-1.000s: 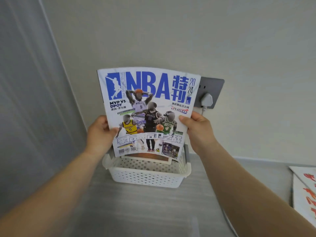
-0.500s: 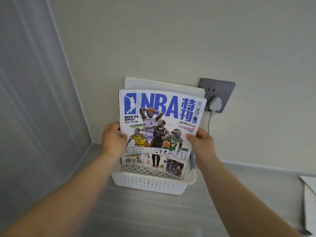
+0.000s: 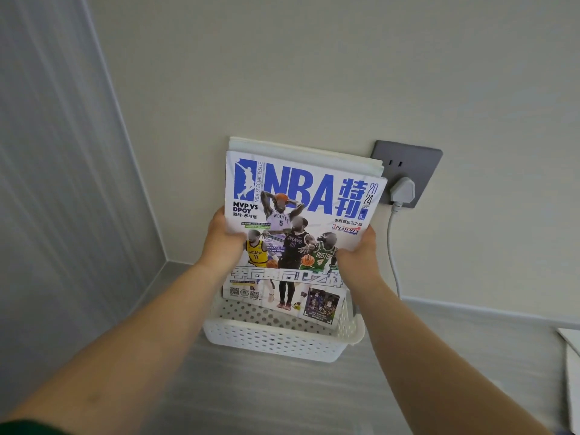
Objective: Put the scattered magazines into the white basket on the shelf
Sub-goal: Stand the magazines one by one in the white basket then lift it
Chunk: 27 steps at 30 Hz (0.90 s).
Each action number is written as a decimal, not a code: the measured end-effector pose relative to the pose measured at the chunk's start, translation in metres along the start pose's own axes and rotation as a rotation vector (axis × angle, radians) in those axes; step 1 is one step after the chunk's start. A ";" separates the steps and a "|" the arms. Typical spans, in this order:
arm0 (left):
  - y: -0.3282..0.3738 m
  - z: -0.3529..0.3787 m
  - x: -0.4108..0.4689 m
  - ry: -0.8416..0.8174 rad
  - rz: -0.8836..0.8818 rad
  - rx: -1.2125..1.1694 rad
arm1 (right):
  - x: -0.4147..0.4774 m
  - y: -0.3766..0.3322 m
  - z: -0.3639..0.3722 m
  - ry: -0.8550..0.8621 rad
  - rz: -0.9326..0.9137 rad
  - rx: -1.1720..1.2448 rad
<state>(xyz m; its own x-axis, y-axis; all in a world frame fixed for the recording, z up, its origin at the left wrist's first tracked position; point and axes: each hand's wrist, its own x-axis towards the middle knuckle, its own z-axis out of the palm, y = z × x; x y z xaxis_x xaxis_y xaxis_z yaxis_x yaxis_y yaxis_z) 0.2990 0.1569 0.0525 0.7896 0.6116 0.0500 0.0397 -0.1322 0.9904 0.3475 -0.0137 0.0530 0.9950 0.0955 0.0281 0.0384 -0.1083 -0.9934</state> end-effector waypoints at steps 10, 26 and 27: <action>-0.006 -0.001 0.002 0.012 -0.004 0.027 | 0.003 0.005 0.000 0.023 -0.082 -0.287; -0.033 -0.021 -0.043 0.103 0.113 0.288 | -0.055 0.042 -0.058 0.175 -0.097 -0.588; -0.033 -0.024 -0.056 0.111 0.132 0.307 | -0.069 0.049 -0.068 0.199 -0.105 -0.597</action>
<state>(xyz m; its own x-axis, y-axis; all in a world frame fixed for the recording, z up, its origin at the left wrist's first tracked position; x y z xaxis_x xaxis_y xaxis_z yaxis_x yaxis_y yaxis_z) 0.2394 0.1457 0.0199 0.7294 0.6526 0.2051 0.1377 -0.4337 0.8905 0.2865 -0.0932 0.0105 0.9790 -0.0439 0.1993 0.1243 -0.6465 -0.7527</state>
